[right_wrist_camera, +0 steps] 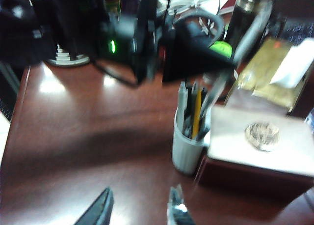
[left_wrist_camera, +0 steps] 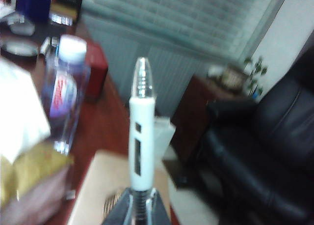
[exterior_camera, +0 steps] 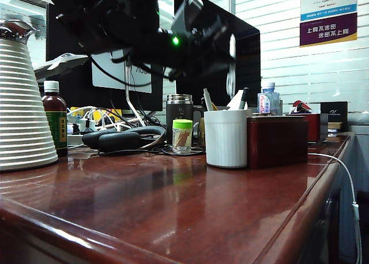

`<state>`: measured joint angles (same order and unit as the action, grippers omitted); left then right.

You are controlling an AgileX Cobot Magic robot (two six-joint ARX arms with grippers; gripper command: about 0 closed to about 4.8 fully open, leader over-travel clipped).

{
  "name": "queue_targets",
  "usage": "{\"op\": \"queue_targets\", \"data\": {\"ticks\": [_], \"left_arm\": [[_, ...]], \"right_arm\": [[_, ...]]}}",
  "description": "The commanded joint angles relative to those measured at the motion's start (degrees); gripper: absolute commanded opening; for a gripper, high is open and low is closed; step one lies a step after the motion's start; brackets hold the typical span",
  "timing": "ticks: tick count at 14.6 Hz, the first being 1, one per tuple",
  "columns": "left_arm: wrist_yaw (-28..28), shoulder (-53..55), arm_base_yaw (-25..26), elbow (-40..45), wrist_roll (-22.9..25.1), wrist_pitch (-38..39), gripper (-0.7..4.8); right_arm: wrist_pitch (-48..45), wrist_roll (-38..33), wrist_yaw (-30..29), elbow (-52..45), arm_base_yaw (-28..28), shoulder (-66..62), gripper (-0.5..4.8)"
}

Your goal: Pick up all the pens on the desk and put them into the pen holder one by one.

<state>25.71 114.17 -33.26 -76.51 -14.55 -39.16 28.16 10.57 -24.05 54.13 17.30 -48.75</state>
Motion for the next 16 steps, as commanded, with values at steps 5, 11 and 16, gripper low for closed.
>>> {"op": "queue_targets", "data": {"ticks": [5,11,16], "left_arm": [[-5.4,-0.2,-1.8,8.1,0.8,-3.5,-0.06],[-4.9,-0.3,-1.8,8.0,0.6,-6.4,0.90],[-4.5,-0.3,-1.8,8.0,0.6,-6.4,1.84]], "right_arm": [[-4.5,0.2,0.1,0.4,0.0,-1.6,1.49],[-4.4,0.2,-0.1,0.4,0.0,-1.7,1.49],[-4.4,0.2,-0.1,0.4,0.0,-1.7,1.49]]}}
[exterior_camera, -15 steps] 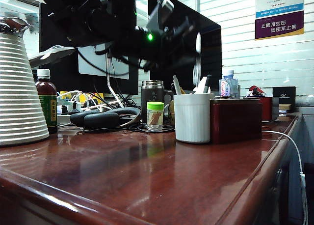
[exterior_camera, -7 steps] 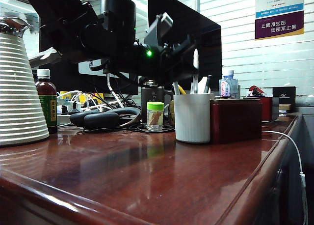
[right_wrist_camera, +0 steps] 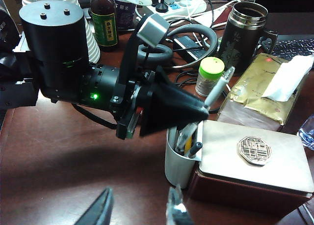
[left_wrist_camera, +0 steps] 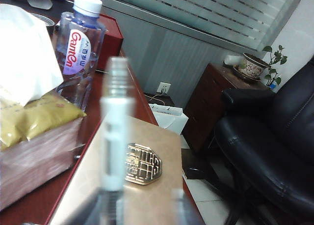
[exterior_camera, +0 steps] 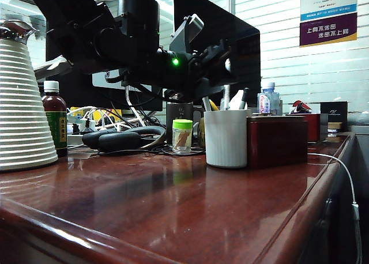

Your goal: Pick up all the pens on the desk and put them into the pen holder one by one.

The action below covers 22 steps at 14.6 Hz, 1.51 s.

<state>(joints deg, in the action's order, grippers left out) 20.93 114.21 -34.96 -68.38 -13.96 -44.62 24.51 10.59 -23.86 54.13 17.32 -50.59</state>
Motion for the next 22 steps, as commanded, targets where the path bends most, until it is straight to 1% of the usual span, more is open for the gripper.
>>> {"op": "queue_targets", "data": {"ticks": [1,3,4,5,8,9,11,13,15,19,20,21,22], "left_arm": [[0.3,-0.4,-0.1,-0.1,0.0,-1.0,1.84],[0.4,-0.5,-0.1,-0.1,0.0,-1.6,1.85],[1.0,-0.6,-0.1,-0.1,0.0,-2.0,3.01],[1.2,-0.6,-0.1,-0.1,0.0,-2.0,3.20],[1.8,-0.6,-0.1,-0.1,0.0,-2.0,3.18],[3.7,-0.6,-0.1,-0.1,0.0,-2.2,3.06],[4.7,-0.7,-0.1,-0.1,0.0,-2.3,3.05],[6.1,-1.2,-0.1,-0.1,-1.3,-2.2,3.05],[5.9,-1.7,-0.1,-0.1,-1.3,-2.2,3.06],[6.1,-1.8,-0.1,-0.1,-1.0,3.9,3.05],[6.1,-1.8,-0.1,0.0,-1.0,4.4,3.05],[5.9,-1.8,-0.1,0.0,0.2,4.9,3.05],[5.8,-1.8,0.0,-0.1,0.5,4.7,2.94]], "right_arm": [[-0.8,0.2,-0.3,0.4,0.0,0.1,1.49],[-0.8,0.2,-0.3,0.4,0.0,0.1,1.49],[-0.8,0.2,-0.3,0.4,0.0,0.1,1.49],[-0.8,0.2,-0.3,0.4,0.0,0.1,1.49],[-0.8,0.2,-0.3,0.4,0.0,0.1,1.49],[-0.8,0.2,-0.3,0.4,0.0,0.1,1.49],[-0.8,0.2,-0.3,0.4,0.0,0.1,1.49],[-0.8,0.2,-0.3,0.4,0.0,0.2,1.49],[-0.8,0.2,-0.3,0.4,0.0,0.2,1.49],[-0.8,0.2,-0.3,0.4,0.0,0.2,1.49],[-0.8,0.2,-0.3,0.4,0.0,0.2,1.49],[-0.8,0.2,-0.3,0.4,0.0,0.2,1.49],[-0.8,0.2,-0.3,0.4,0.0,0.2,1.49]]}}
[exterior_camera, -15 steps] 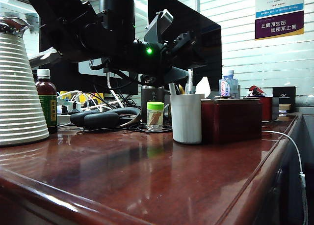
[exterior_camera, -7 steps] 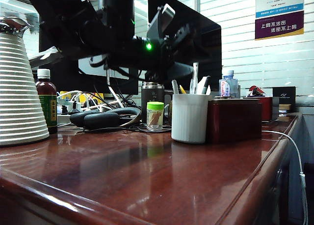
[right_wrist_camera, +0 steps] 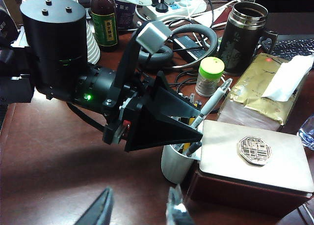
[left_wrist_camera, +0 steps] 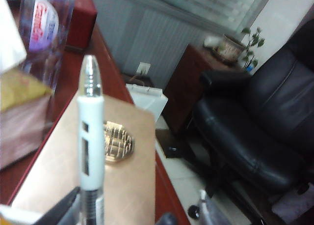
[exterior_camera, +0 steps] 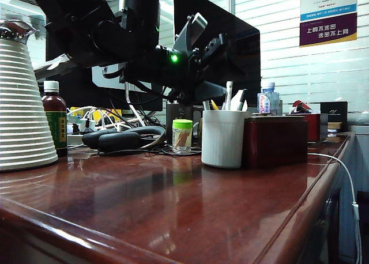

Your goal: Pick up all the pens on the desk and put them into the pen holder one by one.

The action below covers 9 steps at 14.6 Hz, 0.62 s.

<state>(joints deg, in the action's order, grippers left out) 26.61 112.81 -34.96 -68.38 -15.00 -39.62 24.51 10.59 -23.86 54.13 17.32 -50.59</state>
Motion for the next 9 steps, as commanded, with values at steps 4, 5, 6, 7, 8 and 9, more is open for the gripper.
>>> {"op": "queue_targets", "data": {"ticks": [4,5,6,7,8,9], "left_arm": [[0.0,-0.4,0.0,-0.1,1.5,-0.3,1.15],[0.0,-0.4,0.0,-0.1,1.6,-0.3,1.44],[0.0,-0.4,0.0,-0.1,1.5,-0.3,1.61],[0.0,-0.4,0.0,-0.1,1.5,-0.3,1.61],[0.0,-0.4,0.0,-0.1,1.5,-0.3,1.61],[0.4,-0.4,0.0,-0.1,1.5,-1.6,1.61]], "right_arm": [[-0.8,0.2,-0.3,0.4,0.0,0.2,1.49],[-0.8,0.2,-0.3,0.4,0.0,0.2,1.49],[-0.8,0.2,-0.5,0.4,0.0,0.2,1.49],[-0.8,0.2,-0.5,0.4,0.0,0.2,1.49],[-0.8,0.2,-0.5,0.4,0.0,0.2,1.49],[-0.8,0.2,-0.5,0.3,0.0,0.2,1.49]]}}
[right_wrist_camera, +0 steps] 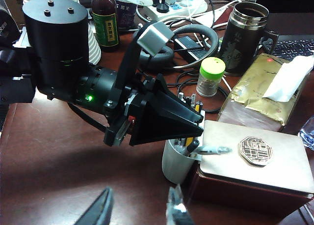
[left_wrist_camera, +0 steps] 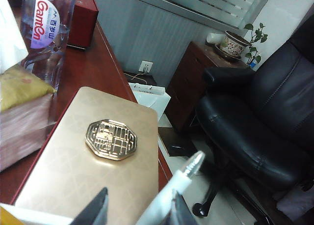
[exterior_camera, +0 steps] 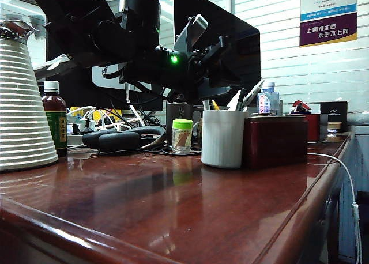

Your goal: Pick up all the pens on the desk and put them into the pen holder one by one.

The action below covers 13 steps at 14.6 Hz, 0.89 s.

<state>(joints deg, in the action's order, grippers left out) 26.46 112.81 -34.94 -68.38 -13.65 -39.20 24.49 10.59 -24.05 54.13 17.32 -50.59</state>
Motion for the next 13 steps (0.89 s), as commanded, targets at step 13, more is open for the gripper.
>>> {"op": "queue_targets", "data": {"ticks": [13], "left_arm": [[0.7,-29.3,-0.2,-0.1,4.0,24.8,-0.09]], "right_arm": [[5.2,-3.5,1.1,0.4,0.0,11.2,1.47]]}}
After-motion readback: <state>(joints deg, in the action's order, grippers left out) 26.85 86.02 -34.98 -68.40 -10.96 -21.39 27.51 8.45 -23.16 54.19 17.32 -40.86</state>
